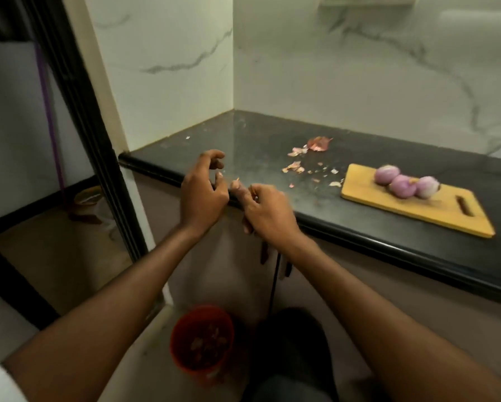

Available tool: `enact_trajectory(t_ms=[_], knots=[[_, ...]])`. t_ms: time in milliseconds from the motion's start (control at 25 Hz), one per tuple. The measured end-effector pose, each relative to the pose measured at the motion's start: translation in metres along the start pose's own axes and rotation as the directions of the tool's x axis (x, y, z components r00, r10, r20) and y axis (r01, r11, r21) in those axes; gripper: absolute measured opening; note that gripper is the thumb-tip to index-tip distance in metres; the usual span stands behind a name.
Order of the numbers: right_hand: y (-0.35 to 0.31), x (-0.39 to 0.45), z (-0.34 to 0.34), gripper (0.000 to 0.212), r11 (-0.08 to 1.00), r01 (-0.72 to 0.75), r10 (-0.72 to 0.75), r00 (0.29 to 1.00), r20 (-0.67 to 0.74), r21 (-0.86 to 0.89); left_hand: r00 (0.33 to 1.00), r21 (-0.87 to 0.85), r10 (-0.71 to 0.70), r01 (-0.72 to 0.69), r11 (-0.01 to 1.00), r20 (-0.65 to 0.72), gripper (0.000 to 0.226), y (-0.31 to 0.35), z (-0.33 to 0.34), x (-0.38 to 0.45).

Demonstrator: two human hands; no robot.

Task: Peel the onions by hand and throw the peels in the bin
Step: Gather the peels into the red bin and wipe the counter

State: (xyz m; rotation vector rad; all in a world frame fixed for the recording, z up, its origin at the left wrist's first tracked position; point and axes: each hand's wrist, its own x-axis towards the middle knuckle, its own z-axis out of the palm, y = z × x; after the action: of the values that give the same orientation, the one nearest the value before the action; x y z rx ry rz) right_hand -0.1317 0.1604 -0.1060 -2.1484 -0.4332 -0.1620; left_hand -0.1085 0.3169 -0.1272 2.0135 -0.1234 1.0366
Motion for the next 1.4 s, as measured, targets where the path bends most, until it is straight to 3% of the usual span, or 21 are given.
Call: enact_trajectory(t_ms=[80, 160, 200, 280, 360, 440, 560, 800, 960, 1160, 1240, 1320, 1400], knots=[[0.004, 0.01, -0.035, 0.04, 0.997, 0.067, -0.07, 0.988, -0.14, -0.026, 0.998, 0.003, -0.018, 0.018, 1.0, 0.055, 0.032, 0.014, 0.027, 0.016], [0.019, 0.025, -0.07, 0.012, 0.994, 0.112, -0.109, 0.965, -0.238, 0.0, 0.975, 0.004, -0.034, 0.034, 0.999, 0.217, 0.033, 0.025, 0.058, 0.035], [0.03, 0.037, -0.086, 0.015, 0.994, 0.109, -0.106, 0.956, -0.274, -0.004, 0.935, 0.013, -0.045, 0.044, 0.999, 0.352, 0.041, 0.031, 0.072, 0.045], [0.051, 0.063, -0.116, 0.016, 0.998, 0.065, -0.07, 0.947, -0.313, -0.025, 0.782, 0.084, -0.098, 0.058, 0.995, 0.615, 0.072, 0.037, 0.095, 0.06], [0.061, 0.086, -0.137, 0.025, 1.0, 0.002, 0.006, 0.951, -0.308, 0.026, 0.663, 0.165, -0.129, 0.009, 0.986, 0.738, 0.09, 0.035, 0.113, 0.071], [0.072, 0.11, -0.149, 0.031, 0.987, -0.075, 0.106, 0.966, -0.234, 0.14, 0.675, 0.187, -0.127, -0.016, 0.982, 0.726, 0.09, 0.025, 0.136, 0.082], [0.094, 0.155, -0.153, 0.049, 0.97, -0.189, 0.205, 0.974, -0.101, 0.15, 0.76, 0.131, -0.154, 0.091, 0.987, 0.631, 0.081, 0.012, 0.163, 0.105], [0.14, 0.243, -0.149, 0.069, 0.947, -0.31, 0.309, 0.951, -0.022, -0.087, 0.823, -0.044, -0.259, 0.325, 0.945, 0.506, 0.064, -0.01, 0.173, 0.118], [0.16, 0.269, -0.136, 0.063, 0.913, -0.228, 0.289, 0.947, 0.142, -0.339, 0.831, -0.088, -0.279, 0.362, 0.928, 0.481, 0.061, -0.013, 0.176, 0.12], [0.134, 0.227, -0.106, 0.066, 0.971, -0.134, 0.193, 0.928, 0.32, -0.198, 0.842, -0.137, -0.281, 0.38, 0.915, 0.461, 0.054, -0.003, 0.169, 0.119], [0.126, 0.207, -0.104, 0.06, 0.981, -0.187, 0.194, 0.904, 0.382, -0.056, 0.835, -0.159, -0.282, 0.396, 0.905, 0.472, 0.052, -0.002, 0.166, 0.119], [0.109, 0.185, -0.113, 0.045, 0.986, -0.157, 0.131, 0.931, 0.341, 0.05, 0.823, -0.137, -0.243, 0.358, 0.924, 0.513, 0.053, -0.002, 0.166, 0.118], [0.095, 0.158, -0.127, 0.04, 0.999, -0.033, 0.029, 0.993, 0.112, 0.032, 0.796, -0.06, -0.176, 0.257, 0.965, 0.578, 0.055, 0.002, 0.165, 0.113]])
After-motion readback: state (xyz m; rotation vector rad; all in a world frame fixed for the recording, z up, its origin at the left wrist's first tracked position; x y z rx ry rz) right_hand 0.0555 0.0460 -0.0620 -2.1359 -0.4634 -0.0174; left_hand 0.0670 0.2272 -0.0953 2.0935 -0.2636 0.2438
